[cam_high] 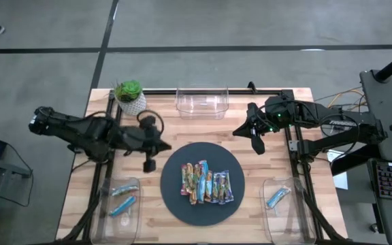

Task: Pick and place Granola Bars by type
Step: Put the blue granola bar into the top transparent bin

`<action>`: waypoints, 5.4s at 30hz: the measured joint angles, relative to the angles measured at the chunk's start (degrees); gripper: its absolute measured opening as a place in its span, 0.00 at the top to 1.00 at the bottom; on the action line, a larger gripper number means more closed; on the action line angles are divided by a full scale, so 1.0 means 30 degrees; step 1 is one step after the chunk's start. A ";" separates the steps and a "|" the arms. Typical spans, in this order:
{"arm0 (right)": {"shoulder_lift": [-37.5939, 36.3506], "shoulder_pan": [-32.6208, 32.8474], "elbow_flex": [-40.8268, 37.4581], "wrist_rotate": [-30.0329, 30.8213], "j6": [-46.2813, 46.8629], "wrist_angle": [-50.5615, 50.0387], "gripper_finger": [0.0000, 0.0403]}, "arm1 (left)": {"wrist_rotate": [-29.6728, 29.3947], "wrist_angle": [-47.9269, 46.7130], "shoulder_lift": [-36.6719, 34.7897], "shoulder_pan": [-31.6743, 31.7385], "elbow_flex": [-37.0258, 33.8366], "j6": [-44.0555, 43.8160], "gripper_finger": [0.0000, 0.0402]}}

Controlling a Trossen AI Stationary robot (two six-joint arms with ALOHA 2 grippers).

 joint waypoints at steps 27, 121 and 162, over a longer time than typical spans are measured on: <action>0.0157 0.0000 -0.0022 0.0109 -0.0343 0.0098 0.98 | 0.1106 0.5764 -0.4993 0.2703 -0.6719 0.0579 1.00; 0.3133 0.5522 0.3132 0.1505 0.2828 0.5407 0.98 | 0.3083 0.6216 -0.6110 0.2710 -0.6761 0.1163 1.00; 0.5246 0.5508 0.3089 0.1676 0.3714 0.3876 0.98 | 0.2140 0.6615 -0.9009 0.2710 -0.8300 0.1121 1.00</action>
